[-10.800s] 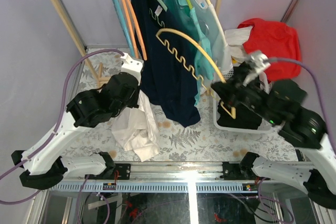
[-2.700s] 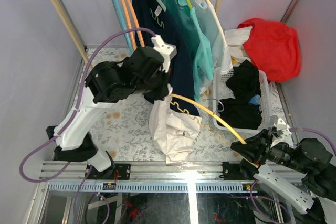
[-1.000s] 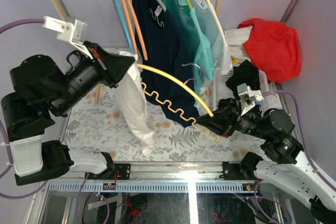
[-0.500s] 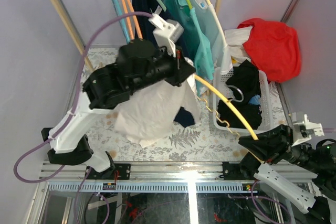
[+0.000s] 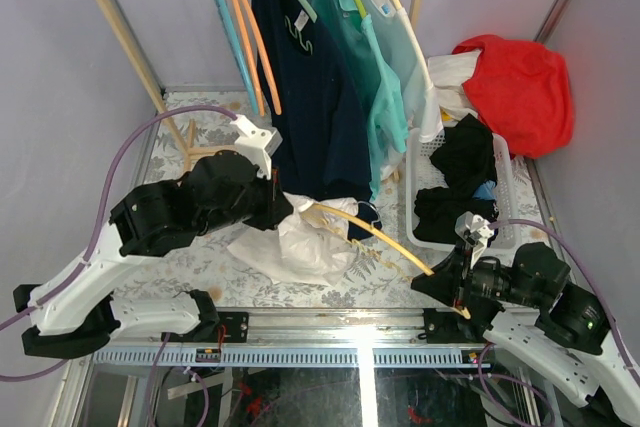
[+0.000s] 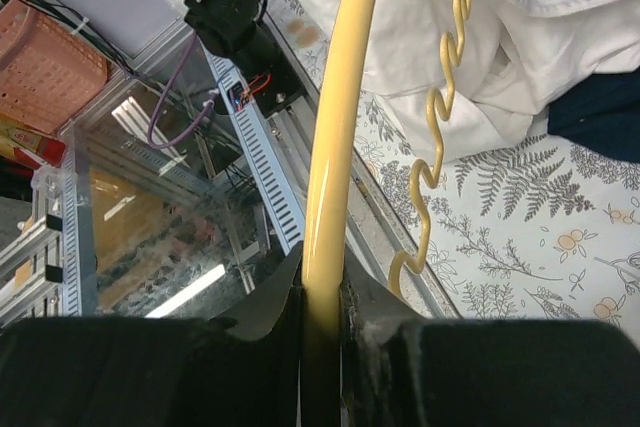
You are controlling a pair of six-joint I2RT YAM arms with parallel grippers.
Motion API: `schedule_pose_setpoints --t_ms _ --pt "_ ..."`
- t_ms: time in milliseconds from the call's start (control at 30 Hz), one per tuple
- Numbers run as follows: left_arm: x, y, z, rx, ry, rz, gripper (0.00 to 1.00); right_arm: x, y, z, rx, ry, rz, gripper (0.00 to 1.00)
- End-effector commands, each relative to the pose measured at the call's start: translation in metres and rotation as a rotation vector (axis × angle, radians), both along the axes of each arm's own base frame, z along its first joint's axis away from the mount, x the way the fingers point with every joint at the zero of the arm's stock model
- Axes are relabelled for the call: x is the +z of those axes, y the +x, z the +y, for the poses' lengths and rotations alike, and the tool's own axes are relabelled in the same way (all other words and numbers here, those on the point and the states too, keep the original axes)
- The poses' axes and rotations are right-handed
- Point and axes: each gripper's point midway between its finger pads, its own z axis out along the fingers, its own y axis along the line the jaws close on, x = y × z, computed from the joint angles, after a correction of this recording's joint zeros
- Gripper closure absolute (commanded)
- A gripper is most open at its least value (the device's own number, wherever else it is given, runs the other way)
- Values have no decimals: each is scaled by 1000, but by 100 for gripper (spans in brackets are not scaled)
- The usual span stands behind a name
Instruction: Place the t-shirt on the hanger
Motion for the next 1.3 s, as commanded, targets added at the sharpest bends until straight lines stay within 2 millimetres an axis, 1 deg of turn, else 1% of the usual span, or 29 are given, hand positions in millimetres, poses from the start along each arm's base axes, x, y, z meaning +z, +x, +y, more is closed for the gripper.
schedule_pose_setpoints --t_ms 0,233,333,533,667,833,967,1267 --pt "-13 -2 12 65 10 27 100 24 -2 9 38 110 -61 100" --pt "-8 -3 11 48 12 23 100 32 3 19 50 178 -75 100" --pt "-7 -3 15 52 22 17 100 38 3 26 72 219 -85 100" --pt "-1 -3 25 76 27 4 100 56 4 34 95 321 -120 100" --pt "4 -2 29 88 36 -8 100 67 3 34 99 383 -141 100" --pt "6 0 32 97 50 -15 100 67 1 34 105 404 -135 100" --pt "4 0 31 98 56 -12 100 66 0 34 106 394 -131 100" --pt "6 1 31 97 51 -18 100 68 -1 33 109 404 -133 100"
